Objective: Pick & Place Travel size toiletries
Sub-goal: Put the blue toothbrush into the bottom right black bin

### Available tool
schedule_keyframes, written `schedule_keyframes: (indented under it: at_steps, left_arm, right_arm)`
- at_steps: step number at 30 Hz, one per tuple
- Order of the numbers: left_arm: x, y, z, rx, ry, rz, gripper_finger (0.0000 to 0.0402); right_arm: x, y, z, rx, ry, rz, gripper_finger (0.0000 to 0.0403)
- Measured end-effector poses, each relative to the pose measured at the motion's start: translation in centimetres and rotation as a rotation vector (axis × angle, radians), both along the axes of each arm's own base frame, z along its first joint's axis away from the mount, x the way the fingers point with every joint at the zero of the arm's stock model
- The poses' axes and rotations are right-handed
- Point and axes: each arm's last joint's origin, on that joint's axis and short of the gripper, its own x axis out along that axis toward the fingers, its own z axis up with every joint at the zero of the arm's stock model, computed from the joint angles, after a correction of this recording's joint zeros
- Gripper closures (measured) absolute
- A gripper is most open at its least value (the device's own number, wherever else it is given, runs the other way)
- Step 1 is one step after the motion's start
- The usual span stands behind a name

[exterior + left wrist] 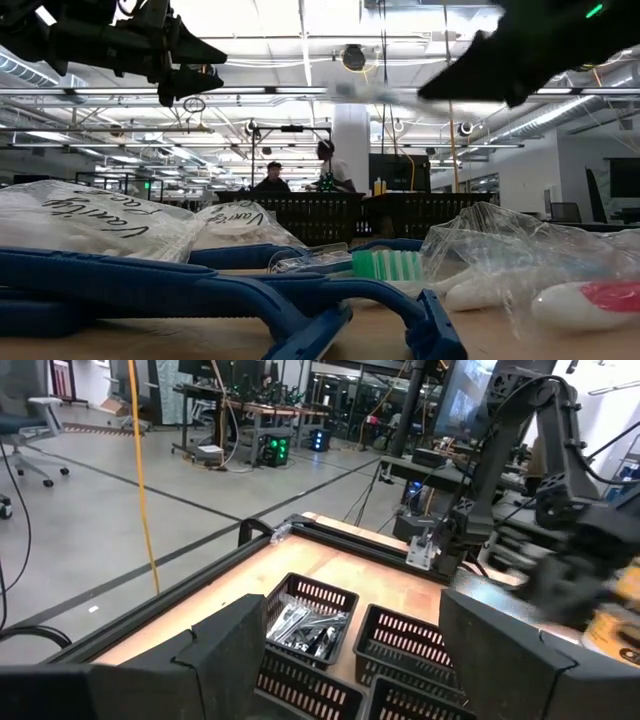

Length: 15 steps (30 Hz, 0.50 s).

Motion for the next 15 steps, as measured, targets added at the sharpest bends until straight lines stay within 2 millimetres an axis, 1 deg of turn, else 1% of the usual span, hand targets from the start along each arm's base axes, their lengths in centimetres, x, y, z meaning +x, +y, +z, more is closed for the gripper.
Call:
schedule_keyframes:
  at_steps: [4,6,9,15]
  left_arm:
    - [0.0,0.0,0.0,0.000,0.000,0.000,0.0117]
    - [0.0,0.0,0.0,0.000,0.000,0.000,0.0117]
    - [0.0,0.0,0.0,0.000,0.000,0.000,0.0117]
    - [0.0,0.0,0.0,0.000,0.000,0.000,0.0117]
  right_arm:
    - [1.1,-3.1,-1.5,0.014,0.047,-0.176,0.0403]
    - [1.2,-4.0,-2.3,0.049,0.078,-0.208,0.0403]
    - [1.1,-4.4,-3.0,0.069,0.115,-0.233,0.0403]
    - [1.0,-4.0,-3.1,0.070,0.125,-0.212,0.0403]
